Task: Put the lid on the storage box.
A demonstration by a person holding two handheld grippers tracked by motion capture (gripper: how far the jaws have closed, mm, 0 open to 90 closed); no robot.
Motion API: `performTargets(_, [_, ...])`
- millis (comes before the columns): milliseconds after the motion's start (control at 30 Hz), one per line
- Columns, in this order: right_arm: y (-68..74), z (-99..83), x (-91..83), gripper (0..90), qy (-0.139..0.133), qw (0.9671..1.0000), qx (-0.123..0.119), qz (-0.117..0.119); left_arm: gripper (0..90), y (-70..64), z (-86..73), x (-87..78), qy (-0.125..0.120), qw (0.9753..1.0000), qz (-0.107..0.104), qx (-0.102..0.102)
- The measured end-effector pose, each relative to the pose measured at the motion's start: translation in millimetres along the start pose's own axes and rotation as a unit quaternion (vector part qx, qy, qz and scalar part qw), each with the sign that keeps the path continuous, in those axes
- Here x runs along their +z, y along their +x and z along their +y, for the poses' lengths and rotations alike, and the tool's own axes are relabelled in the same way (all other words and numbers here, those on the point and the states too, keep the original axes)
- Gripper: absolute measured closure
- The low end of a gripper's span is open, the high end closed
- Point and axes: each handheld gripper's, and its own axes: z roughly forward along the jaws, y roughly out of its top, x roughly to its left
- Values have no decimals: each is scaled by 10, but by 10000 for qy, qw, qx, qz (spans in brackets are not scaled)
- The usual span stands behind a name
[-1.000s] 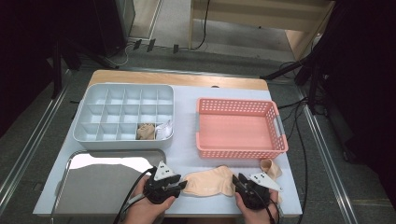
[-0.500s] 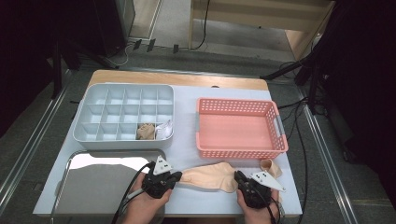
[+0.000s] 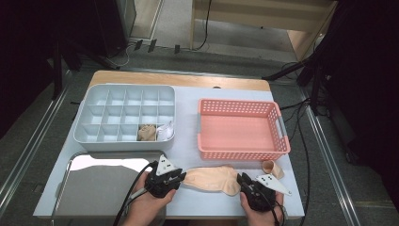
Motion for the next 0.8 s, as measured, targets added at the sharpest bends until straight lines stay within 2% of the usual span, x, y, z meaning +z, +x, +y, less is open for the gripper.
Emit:
performTargets(67, [10, 2, 10, 718, 0, 10000, -11, -29, 715, -1, 0, -3, 34, 9999, -78, -54])
performTargets(167, [-52, -4, 66, 686, 113, 9995, 223, -181, 727, -14, -7, 5, 114, 9998, -144, -33])
performTargets(267, [-66, -18, 98, 699, 233, 9992, 304, -93, 759, -20, -9, 18, 184, 9997, -135, -43])
performTargets(300, [-57, -30, 109, 709, 312, 9991, 273, -48, 785, -24, -10, 23, 196, 9997, -136, -49])
performTargets(333, [-23, -49, 118, 763, 364, 9992, 170, -23, 840, -25, -10, 27, 231, 9996, -145, -44])
performTargets(367, [-23, -49, 118, 763, 364, 9992, 170, -23, 840, -25, -10, 36, 249, 9995, -164, -49])
performTargets(433, [-8, -40, 120, 825, 434, 9990, 93, 25, 878, -30, -9, 48, 276, 9995, -173, -32])
performTargets(500, [-2, -31, 123, 837, 416, 9991, 43, -20, 886, -30, -1, 53, 285, 9995, -146, -19])
performTargets(667, [-5, 21, 102, 840, 176, 9998, -1, -132, 890, -16, 29, 56, 205, 9997, -123, -71])
performTargets(800, [-16, 8, 135, 824, 307, 9995, 31, -86, 878, -24, 20, 71, 178, 9998, -74, -60])
